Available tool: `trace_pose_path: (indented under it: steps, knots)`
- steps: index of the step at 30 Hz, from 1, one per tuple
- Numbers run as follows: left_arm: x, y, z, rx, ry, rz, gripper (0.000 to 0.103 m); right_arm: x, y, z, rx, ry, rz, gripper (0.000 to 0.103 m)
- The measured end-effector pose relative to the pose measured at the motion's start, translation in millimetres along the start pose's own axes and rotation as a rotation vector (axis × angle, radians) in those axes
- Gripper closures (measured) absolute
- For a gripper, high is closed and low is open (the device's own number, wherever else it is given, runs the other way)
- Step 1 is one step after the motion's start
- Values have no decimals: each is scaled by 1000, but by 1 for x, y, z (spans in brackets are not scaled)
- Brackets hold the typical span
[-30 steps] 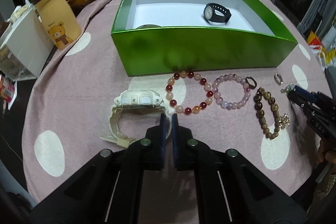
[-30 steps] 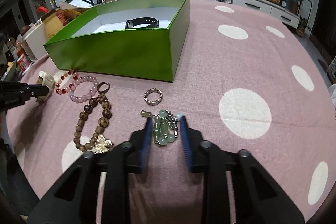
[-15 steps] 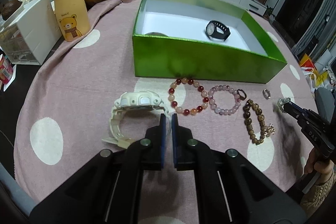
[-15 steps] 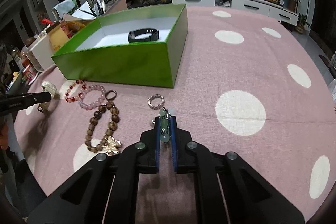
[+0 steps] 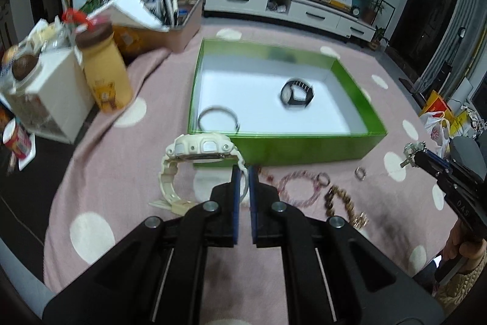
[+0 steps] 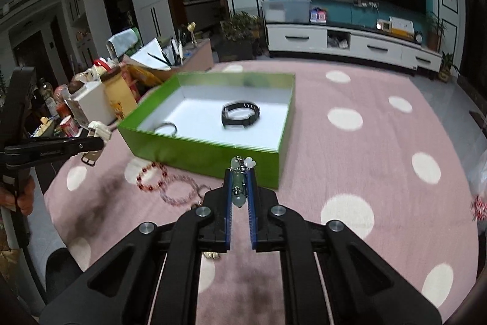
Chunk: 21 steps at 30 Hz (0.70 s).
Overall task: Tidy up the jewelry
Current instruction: 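Carry the white watch and jade pendant into the green box and release both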
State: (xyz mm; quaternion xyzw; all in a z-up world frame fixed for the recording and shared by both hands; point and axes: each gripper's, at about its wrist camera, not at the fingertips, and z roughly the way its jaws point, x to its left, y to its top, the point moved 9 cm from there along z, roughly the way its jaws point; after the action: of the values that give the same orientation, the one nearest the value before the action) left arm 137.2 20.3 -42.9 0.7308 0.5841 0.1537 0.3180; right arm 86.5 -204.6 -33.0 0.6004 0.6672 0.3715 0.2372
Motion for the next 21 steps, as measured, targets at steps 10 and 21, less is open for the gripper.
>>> trace_pose_path:
  steps: [10,21]
  knots:
    - [-33,63,8,-53,-27,43,98,-2,47,12,-53,11,-10,94]
    - [-53,88,71,20,-53,46,97,-5,62,66,8,40,-8,94]
